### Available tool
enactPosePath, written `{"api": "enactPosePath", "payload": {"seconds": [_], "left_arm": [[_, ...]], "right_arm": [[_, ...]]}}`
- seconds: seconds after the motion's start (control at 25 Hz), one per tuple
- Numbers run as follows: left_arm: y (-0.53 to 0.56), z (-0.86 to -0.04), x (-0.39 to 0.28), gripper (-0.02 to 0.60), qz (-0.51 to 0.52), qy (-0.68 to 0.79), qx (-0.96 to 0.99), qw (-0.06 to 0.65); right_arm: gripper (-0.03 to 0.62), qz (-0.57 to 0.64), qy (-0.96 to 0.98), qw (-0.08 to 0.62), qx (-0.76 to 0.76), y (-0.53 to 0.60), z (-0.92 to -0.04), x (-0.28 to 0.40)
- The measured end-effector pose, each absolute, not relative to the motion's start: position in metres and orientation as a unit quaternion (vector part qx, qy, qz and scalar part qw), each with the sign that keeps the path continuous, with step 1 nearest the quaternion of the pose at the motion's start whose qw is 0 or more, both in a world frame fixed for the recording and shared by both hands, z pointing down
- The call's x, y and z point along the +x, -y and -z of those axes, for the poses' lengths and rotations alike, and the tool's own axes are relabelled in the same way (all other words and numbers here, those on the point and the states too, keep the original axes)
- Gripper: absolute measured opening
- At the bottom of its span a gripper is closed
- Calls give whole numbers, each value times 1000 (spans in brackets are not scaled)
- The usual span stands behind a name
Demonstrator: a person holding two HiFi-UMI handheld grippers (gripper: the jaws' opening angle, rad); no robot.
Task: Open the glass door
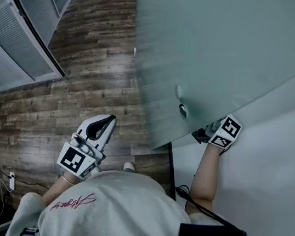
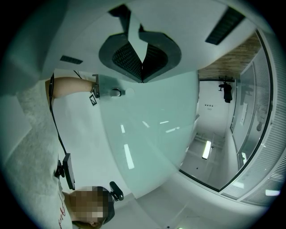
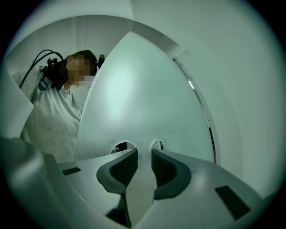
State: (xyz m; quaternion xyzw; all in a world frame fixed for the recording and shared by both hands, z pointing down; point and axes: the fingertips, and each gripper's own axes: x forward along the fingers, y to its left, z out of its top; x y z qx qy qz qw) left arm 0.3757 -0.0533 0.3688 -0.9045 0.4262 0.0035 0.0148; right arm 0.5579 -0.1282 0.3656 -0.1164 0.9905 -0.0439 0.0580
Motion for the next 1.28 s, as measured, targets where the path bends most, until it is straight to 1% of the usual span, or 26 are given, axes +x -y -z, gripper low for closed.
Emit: {"api": "enactPosePath", "payload": {"seconds": [0.24, 0.52, 0.72, 0.84, 0.96, 1.04, 1.2, 1.28], "left_arm": [[52, -370, 379, 12, -1, -420, -907, 13], [52, -374, 368, 12, -1, -416, -909, 17], [49, -377, 359, 12, 4, -406, -914, 10], [52, -375, 356, 12, -2, -397, -918, 10], [56, -373, 353, 12, -10, -382, -924, 13], [58, -371, 351, 12, -12, -373, -928, 12], [58, -369, 349, 12, -20, -351, -936, 12], [56, -368, 348, 12, -18, -337, -941, 11]], "right_arm": [[106, 58, -990, 63, -108, 129, -365, 562], [106, 40, -991, 33, -124, 129, -370, 569], [104, 33, -982, 67, -172, 121, -359, 592], [49, 22, -973, 67, -221, 120, -359, 596], [32, 14, -959, 79, -270, 115, -358, 599], [28, 8, -952, 63, -301, 109, -361, 596], [20, -10, -931, -10, -365, 91, -378, 591], [18, -10, -916, -11, -401, 80, -379, 596]]}}
